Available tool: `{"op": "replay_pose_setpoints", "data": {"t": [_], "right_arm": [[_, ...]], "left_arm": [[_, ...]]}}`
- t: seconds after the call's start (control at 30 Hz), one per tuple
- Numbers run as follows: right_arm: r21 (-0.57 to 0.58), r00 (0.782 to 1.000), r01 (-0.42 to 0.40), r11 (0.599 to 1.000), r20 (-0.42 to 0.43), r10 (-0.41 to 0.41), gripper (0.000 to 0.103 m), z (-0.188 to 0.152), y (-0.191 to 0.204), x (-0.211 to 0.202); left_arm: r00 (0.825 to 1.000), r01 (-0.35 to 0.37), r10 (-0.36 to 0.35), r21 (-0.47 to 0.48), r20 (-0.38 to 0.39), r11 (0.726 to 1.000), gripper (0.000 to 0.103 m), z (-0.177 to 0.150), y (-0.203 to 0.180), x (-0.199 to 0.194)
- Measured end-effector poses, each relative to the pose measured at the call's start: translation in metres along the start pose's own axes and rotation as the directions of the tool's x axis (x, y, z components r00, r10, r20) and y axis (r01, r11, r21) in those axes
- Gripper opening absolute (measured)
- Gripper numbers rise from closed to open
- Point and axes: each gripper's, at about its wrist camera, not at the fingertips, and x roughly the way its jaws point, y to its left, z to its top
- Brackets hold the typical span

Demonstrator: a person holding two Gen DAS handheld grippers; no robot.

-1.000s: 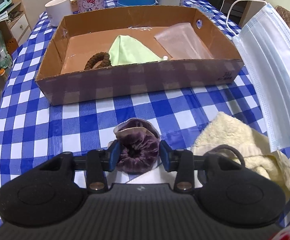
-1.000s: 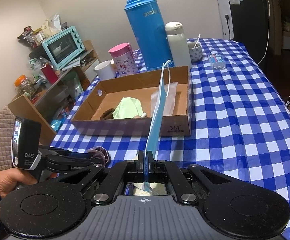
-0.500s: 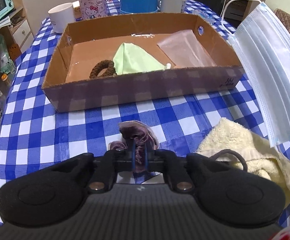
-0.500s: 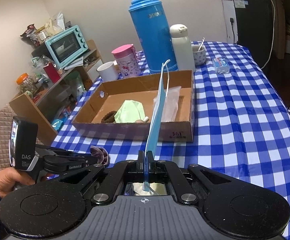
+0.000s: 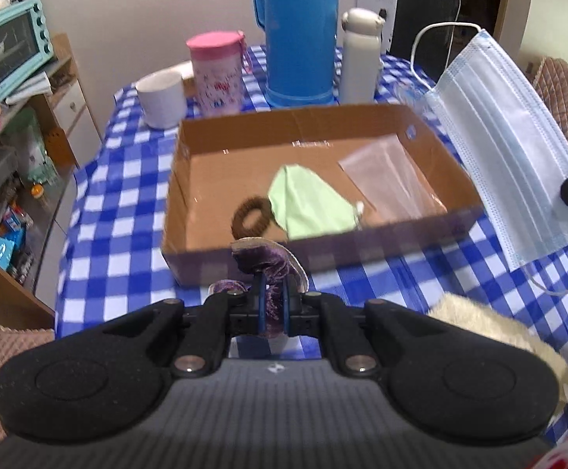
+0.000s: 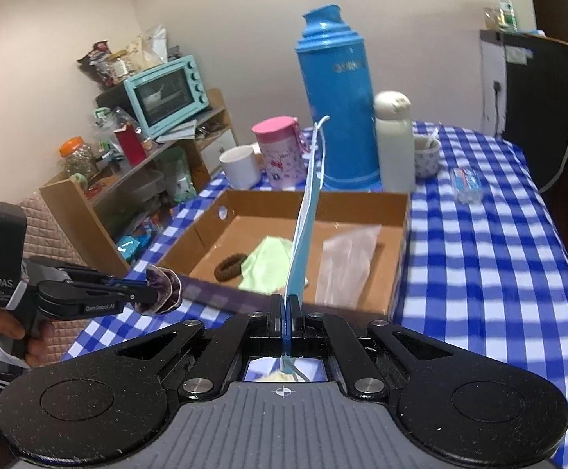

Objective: Organize soft objects
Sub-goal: 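Grasp the purple velvet scrunchie with the left tool while the right tool holds the mask, then carry both items over the box and release the blue mask from the right tool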

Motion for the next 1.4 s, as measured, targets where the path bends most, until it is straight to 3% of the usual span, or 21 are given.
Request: {"op": "replay_pose_setpoints", "data": {"t": [0.23,0.6,1.1,1.27,1.4], "right_arm": [[-0.011,0.999,-0.039,0.999,0.011,0.039,0.0,0.018,-0.003,0.015],[-0.122,0.995,-0.081,0.989,0.054,0.088,0.0,0.046,-0.009,0.046],[-0.211,0.979,-0.178,0.961,0.063,0.195,0.0,0.06,-0.017,0.114],[-0.184,0.984,-0.18,0.966,-0.025,0.178,0.0,0.046,-0.03,0.146],[-0.096,0.98,-0.17,0.981,-0.116,0.159,0.0,0.027,-0.049,0.163]], "left_arm": [[0.999,-0.01,0.01,0.007,0.038,1.0,0.007,0.021,0.004,0.002],[0.997,-0.025,0.025,0.004,0.078,1.0,0.007,0.051,0.012,0.013],[0.998,-0.029,0.029,-0.009,0.049,1.0,0.007,0.062,0.019,0.046],[0.999,-0.03,0.031,-0.008,0.031,1.0,0.007,0.062,0.02,0.058],[0.999,-0.029,0.029,-0.007,0.021,1.0,0.007,0.063,0.022,0.065]]}}
